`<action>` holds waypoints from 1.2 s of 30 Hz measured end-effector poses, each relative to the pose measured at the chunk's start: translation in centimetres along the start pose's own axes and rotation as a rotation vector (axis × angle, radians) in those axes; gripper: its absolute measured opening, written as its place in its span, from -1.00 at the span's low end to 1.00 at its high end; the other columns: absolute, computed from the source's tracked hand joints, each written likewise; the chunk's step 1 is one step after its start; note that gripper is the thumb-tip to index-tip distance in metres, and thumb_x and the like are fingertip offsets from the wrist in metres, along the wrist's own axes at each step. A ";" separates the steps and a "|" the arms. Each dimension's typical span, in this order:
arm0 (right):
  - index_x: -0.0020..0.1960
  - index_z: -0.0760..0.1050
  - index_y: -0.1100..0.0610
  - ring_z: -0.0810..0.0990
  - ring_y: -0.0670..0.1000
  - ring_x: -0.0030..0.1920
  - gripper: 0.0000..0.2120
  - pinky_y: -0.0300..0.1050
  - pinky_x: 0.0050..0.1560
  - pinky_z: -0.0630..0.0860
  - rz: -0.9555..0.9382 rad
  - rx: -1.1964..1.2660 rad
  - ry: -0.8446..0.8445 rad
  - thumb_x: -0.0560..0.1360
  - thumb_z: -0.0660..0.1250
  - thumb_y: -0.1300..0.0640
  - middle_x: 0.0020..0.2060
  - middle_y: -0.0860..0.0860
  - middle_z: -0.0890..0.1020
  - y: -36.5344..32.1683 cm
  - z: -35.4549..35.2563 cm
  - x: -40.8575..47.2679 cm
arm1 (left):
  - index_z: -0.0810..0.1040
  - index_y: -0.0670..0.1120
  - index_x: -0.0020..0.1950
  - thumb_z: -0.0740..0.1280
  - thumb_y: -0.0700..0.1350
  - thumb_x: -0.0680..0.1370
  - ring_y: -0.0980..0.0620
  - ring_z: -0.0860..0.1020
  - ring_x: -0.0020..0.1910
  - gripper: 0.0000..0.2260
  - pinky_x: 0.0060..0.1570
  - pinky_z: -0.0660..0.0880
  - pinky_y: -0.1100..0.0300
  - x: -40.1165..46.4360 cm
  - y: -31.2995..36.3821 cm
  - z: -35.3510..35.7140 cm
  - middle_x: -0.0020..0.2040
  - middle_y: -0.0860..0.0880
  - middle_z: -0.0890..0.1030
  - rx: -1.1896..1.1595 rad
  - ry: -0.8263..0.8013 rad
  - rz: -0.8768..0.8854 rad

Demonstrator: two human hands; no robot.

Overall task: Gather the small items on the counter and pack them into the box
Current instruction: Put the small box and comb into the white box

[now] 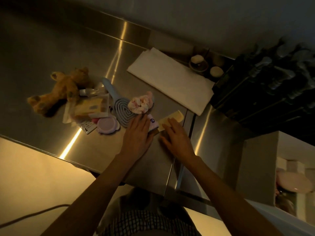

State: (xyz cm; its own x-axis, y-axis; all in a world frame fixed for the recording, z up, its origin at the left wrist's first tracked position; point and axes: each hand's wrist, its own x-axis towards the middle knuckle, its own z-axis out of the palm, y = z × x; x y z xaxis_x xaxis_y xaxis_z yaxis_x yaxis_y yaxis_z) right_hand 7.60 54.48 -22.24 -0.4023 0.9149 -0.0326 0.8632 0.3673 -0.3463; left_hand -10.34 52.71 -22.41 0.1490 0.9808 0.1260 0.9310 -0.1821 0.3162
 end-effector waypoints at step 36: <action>0.00 0.60 0.27 0.56 0.23 0.08 -0.63 0.08 0.10 0.48 -0.648 -0.045 0.132 0.60 0.17 0.01 -0.01 0.23 0.60 2.0 1.3 5.2 | 0.56 -0.26 0.19 0.55 -0.05 0.32 -0.09 0.42 0.06 -0.48 -0.06 0.49 0.06 -3.6 -3.1 -1.4 0.05 -0.25 0.57 -0.064 0.386 -0.188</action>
State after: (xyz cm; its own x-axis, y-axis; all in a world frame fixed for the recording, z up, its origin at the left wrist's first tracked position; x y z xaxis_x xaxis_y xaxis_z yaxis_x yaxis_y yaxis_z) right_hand 6.87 59.74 -24.35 -0.8060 0.5184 0.2857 0.4722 0.8541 -0.2179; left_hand -14.25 49.70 -22.51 -0.1677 0.9014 0.3993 0.9059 -0.0189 0.4231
